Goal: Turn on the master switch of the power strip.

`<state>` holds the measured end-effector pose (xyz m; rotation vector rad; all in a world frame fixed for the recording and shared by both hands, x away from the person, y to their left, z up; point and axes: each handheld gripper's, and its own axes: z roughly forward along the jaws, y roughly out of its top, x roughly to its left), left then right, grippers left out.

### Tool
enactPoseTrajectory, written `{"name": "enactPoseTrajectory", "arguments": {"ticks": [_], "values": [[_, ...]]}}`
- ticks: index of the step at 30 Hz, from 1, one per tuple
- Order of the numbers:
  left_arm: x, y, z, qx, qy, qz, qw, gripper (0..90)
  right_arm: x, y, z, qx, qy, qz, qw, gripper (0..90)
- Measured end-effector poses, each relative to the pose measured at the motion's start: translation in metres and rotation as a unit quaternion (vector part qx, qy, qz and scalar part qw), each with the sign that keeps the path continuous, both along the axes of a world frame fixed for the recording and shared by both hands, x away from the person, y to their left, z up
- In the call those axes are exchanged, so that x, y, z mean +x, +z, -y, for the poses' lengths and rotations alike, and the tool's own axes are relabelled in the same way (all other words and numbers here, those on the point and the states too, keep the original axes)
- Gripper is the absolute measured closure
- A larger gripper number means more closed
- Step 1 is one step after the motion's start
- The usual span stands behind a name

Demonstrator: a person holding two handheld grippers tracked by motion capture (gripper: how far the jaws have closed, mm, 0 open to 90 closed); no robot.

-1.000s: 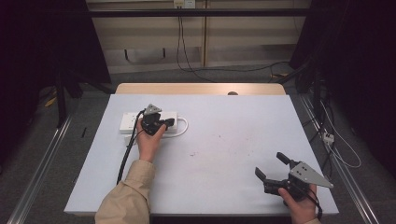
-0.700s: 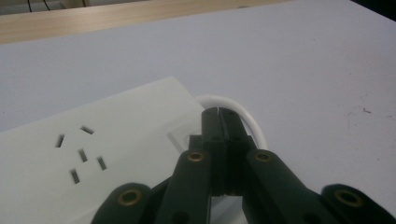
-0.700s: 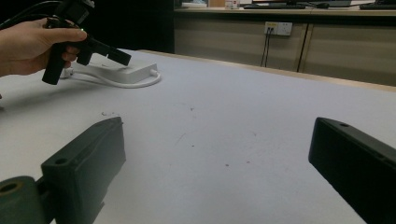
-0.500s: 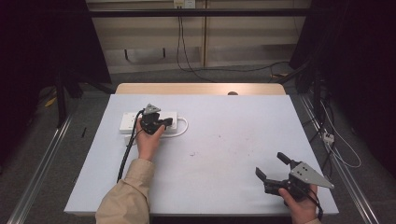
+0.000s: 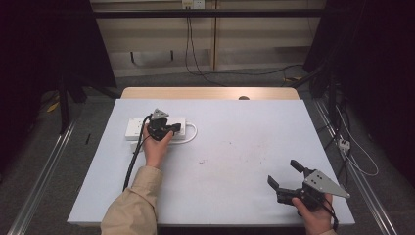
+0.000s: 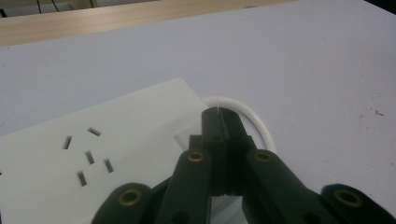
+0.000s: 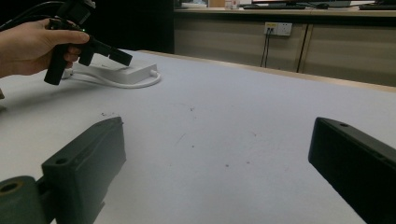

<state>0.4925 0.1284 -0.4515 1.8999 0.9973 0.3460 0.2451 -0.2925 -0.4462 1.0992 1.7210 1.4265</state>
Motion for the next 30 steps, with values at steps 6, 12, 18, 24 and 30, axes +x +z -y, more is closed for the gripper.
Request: {"name": "enactPoseTrajectory", "arguments": {"ticks": [6,12,18,24,30], "values": [[0.0008,-0.0011,0.0011,0.001,0.001,-0.002,1.0000,90.0,0.0001,0.0001,-0.0001,0.000,0.000,0.001,1.0000,3.4],[0.0010,-0.0025,0.0038,0.005,0.000,-0.002,1.0000,90.0,0.0001,0.0000,-0.0002,0.000,0.001,0.001,1.0000,3.4],[0.0013,-0.0028,0.0035,0.004,0.002,-0.003,1.0000,90.0,0.0001,0.0000,-0.0005,0.001,0.000,0.000,1.0000,3.4],[0.0014,-0.0038,0.0042,0.007,0.000,-0.002,1.0000,90.0,-0.0005,0.0000,-0.0003,0.000,0.001,-0.001,1.0000,3.5],[0.0014,-0.0039,0.0043,0.007,-0.001,-0.003,1.0000,90.0,-0.0005,0.0000,0.0001,0.001,0.001,-0.001,1.0000,3.5]]}}
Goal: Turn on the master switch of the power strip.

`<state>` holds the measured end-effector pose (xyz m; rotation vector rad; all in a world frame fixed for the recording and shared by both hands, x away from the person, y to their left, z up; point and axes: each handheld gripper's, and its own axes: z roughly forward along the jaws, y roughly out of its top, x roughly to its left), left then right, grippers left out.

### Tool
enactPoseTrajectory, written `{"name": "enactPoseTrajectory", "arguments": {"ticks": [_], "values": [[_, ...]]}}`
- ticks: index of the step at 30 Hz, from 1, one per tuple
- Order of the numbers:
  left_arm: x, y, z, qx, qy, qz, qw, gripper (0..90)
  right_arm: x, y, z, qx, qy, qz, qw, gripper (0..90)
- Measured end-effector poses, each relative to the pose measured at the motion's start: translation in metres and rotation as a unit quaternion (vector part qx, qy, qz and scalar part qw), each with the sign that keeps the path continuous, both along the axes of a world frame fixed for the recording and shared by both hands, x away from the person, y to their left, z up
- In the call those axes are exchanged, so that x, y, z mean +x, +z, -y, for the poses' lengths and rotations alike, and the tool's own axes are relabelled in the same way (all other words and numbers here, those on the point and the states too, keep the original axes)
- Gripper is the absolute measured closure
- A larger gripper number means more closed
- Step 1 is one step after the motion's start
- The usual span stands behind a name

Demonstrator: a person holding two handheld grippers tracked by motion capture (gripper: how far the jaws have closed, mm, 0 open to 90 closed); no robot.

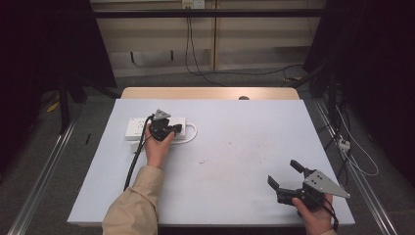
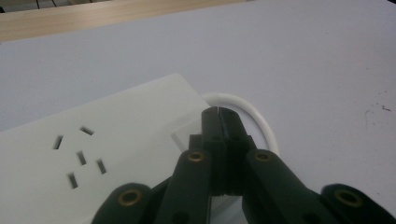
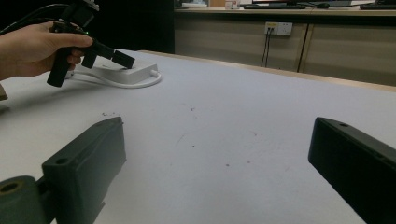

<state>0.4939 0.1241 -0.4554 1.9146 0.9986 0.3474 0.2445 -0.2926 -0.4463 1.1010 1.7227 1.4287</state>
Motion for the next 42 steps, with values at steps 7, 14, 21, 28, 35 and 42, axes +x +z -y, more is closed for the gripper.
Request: {"name": "enactPoseTrajectory", "arguments": {"ticks": [7,14,21,28,35,42], "values": [[0.0003,-0.0002,-0.0009,0.000,-0.003,-0.002,1.0000,90.0,-0.0001,-0.0001,-0.0003,0.000,0.001,-0.001,1.0000,3.5],[0.0000,-0.0003,-0.0003,-0.001,-0.006,-0.002,1.0000,90.0,-0.0001,-0.0001,0.0002,0.001,-0.001,-0.001,1.0000,3.5],[-0.0008,0.0000,0.0007,0.008,-0.007,0.004,0.9999,90.0,-0.0004,-0.0003,0.0004,0.004,-0.002,0.000,1.0000,3.6],[-0.0009,-0.0001,0.0005,0.007,-0.007,0.004,0.9999,90.0,-0.0008,-0.0002,-0.0004,0.004,-0.002,0.000,1.0000,3.5],[-0.0007,-0.0010,0.0003,0.002,-0.005,0.001,1.0000,90.0,-0.0011,0.0000,0.0003,0.005,-0.004,0.000,1.0000,3.6],[-0.0005,-0.0022,0.0007,-0.001,-0.001,0.002,1.0000,90.0,-0.0015,0.0002,0.0008,0.005,-0.004,0.002,1.0000,3.6]]}}
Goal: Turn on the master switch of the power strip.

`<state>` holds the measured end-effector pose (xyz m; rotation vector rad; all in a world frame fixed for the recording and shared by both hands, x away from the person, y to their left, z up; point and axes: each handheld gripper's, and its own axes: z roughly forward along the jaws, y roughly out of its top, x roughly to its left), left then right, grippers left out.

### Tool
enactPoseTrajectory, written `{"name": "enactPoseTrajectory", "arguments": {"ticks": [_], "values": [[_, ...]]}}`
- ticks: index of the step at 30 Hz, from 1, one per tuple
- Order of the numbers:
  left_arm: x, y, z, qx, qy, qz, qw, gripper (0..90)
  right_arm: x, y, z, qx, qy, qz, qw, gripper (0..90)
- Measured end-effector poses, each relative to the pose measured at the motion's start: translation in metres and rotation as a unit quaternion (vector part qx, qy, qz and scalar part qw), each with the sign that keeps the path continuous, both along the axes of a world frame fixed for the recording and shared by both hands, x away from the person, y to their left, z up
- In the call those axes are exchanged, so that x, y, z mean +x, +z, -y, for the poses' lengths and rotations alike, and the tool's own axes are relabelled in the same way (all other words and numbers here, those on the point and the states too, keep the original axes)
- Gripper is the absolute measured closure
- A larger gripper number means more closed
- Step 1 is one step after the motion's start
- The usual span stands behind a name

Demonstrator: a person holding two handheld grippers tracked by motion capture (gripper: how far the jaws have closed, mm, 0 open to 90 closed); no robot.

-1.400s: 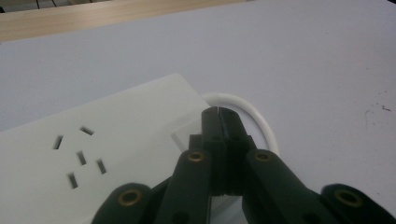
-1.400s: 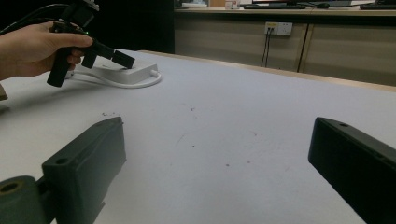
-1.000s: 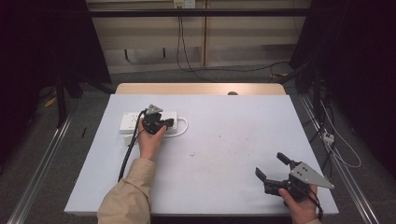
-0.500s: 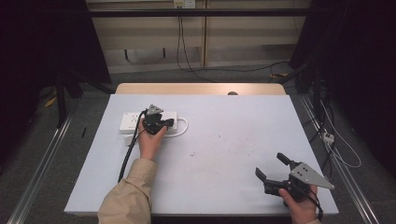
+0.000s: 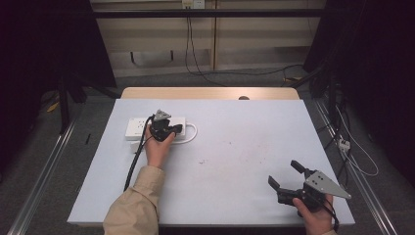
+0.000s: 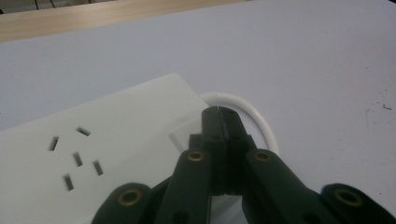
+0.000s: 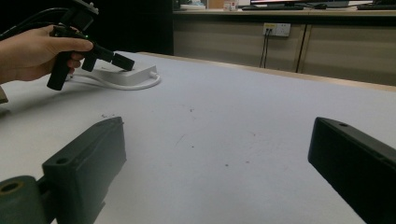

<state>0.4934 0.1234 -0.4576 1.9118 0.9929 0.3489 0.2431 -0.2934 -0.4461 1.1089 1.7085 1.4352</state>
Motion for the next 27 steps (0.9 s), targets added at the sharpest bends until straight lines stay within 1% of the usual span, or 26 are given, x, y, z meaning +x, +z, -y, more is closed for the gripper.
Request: {"name": "enactPoseTrajectory", "arguments": {"ticks": [2,3,6,8,11,12,15,17,19,20,21,22,24,25,26,27], "values": [[0.000,0.000,0.000,0.002,-0.002,0.003,1.0000,90.0,0.000,0.000,0.000,-0.001,0.000,0.001,1.0000,3.6],[0.000,0.000,0.000,-0.001,0.000,0.000,1.0000,90.0,0.000,0.000,0.000,-0.001,0.000,0.001,1.0000,3.6],[0.001,0.002,-0.001,-0.009,-0.004,-0.004,0.9999,90.0,0.000,0.000,0.001,0.000,0.000,0.000,1.0000,3.6],[0.000,0.002,0.000,-0.007,-0.003,-0.001,1.0000,90.0,0.000,0.000,0.001,-0.001,0.001,0.001,1.0000,3.6],[0.000,0.003,-0.001,-0.009,-0.001,-0.001,1.0000,90.0,0.001,0.000,0.000,0.000,0.001,-0.001,1.0000,3.6],[0.000,0.004,-0.001,-0.015,-0.001,-0.001,0.9999,90.0,0.001,0.000,0.000,0.000,0.002,-0.001,1.0000,3.6],[-0.002,0.007,-0.001,-0.025,-0.004,0.001,0.9997,89.4,0.001,0.000,-0.001,-0.001,0.004,0.000,1.0000,3.6],[-0.003,0.009,-0.001,-0.024,-0.006,-0.001,0.9997,86.3,0.001,0.000,-0.001,-0.001,0.005,0.000,1.0000,3.6],[-0.004,0.009,-0.001,-0.030,-0.008,-0.005,0.9995,85.6,0.002,0.000,-0.002,-0.002,0.004,0.000,1.0000,3.6],[-0.004,0.010,-0.001,-0.031,-0.010,-0.006,0.9995,81.3,0.002,0.001,-0.002,-0.002,0.004,0.000,1.0000,3.6],[-0.005,0.010,-0.001,-0.037,-0.012,-0.009,0.9992,81.3,0.002,0.001,-0.002,-0.002,0.004,0.000,1.0000,3.6],[-0.006,0.011,-0.001,-0.037,-0.019,-0.009,0.9991,78.6,0.002,0.001,-0.002,-0.002,0.005,0.001,1.0000,3.6],[-0.008,0.013,0.000,-0.029,-0.021,-0.007,0.9993,75.7,0.002,0.001,-0.003,-0.001,0.006,0.001,1.0000,3.6],[-0.008,0.014,-0.001,-0.029,-0.024,-0.008,0.9993,70.6,0.002,0.001,-0.003,-0.003,0.007,0.001,1.0000,3.6],[-0.009,0.014,-0.001,-0.035,-0.024,-0.012,0.9990,70.6,0.002,0.001,-0.003,-0.003,0.007,0.001,1.0000,3.6],[-0.010,0.015,-0.002,-0.036,-0.024,-0.013,0.9990,68.9,0.002,0.001,-0.003,-0.003,0.007,0.001,1.0000,3.6]]}}
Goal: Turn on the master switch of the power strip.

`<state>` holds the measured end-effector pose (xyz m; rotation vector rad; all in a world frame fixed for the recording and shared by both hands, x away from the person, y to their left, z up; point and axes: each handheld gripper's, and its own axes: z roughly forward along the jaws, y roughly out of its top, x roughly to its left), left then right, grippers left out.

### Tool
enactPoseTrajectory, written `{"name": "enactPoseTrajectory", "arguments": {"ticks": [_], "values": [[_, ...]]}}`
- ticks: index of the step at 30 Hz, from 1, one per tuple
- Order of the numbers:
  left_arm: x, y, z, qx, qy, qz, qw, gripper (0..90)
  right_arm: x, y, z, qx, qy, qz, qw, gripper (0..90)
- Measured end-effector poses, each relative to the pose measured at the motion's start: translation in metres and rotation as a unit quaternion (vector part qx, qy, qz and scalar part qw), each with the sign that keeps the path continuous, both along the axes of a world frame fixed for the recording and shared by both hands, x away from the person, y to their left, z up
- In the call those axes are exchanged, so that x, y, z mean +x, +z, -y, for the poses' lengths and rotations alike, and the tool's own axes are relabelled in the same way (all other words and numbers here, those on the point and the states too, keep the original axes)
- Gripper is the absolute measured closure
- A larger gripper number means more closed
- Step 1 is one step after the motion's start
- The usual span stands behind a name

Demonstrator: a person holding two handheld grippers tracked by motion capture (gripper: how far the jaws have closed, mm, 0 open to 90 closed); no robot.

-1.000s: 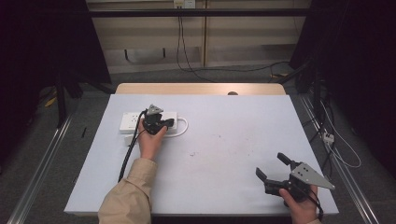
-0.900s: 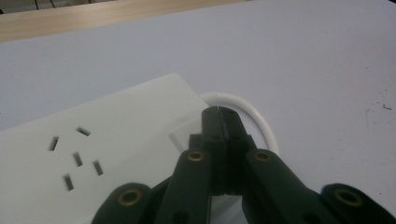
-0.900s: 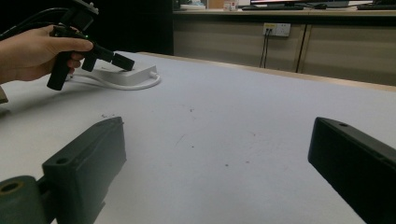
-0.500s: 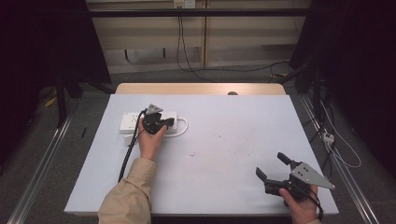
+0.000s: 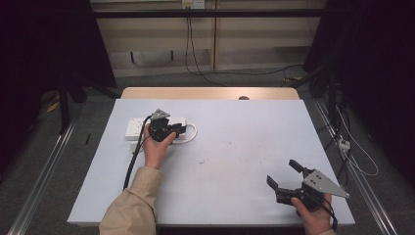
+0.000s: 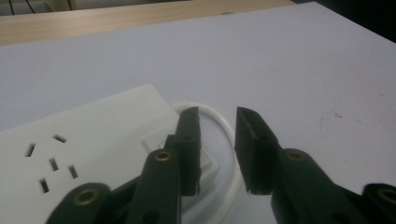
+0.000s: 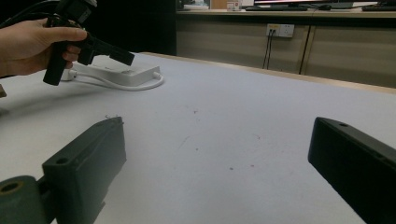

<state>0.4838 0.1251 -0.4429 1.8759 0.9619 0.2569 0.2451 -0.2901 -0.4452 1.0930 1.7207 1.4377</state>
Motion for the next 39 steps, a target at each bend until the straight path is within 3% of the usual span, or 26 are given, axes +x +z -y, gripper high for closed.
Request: {"name": "enactPoseTrajectory", "arguments": {"ticks": [8,23,32,35,39], "values": [[-0.004,0.005,-0.004,-0.011,-0.008,-0.007,0.9999,58.4,-0.001,0.001,0.002,0.002,-0.003,0.000,1.0000,3.6],[-0.011,0.012,-0.005,-0.007,-0.024,-0.019,0.9995,38.9,-0.001,0.001,0.001,0.006,0.001,-0.001,1.0000,3.6],[-0.023,0.021,-0.006,0.008,-0.047,-0.023,0.9986,23.6,0.002,0.001,0.000,0.005,0.007,-0.003,1.0000,3.5],[-0.028,0.022,-0.011,-0.005,-0.046,-0.023,0.9986,20.3,0.002,0.001,0.000,0.006,0.006,-0.002,1.0000,3.4],[-0.034,0.022,-0.019,-0.002,-0.046,-0.022,0.9987,15.3,0.002,0.001,-0.001,0.005,0.008,-0.002,1.0000,3.3]]}}
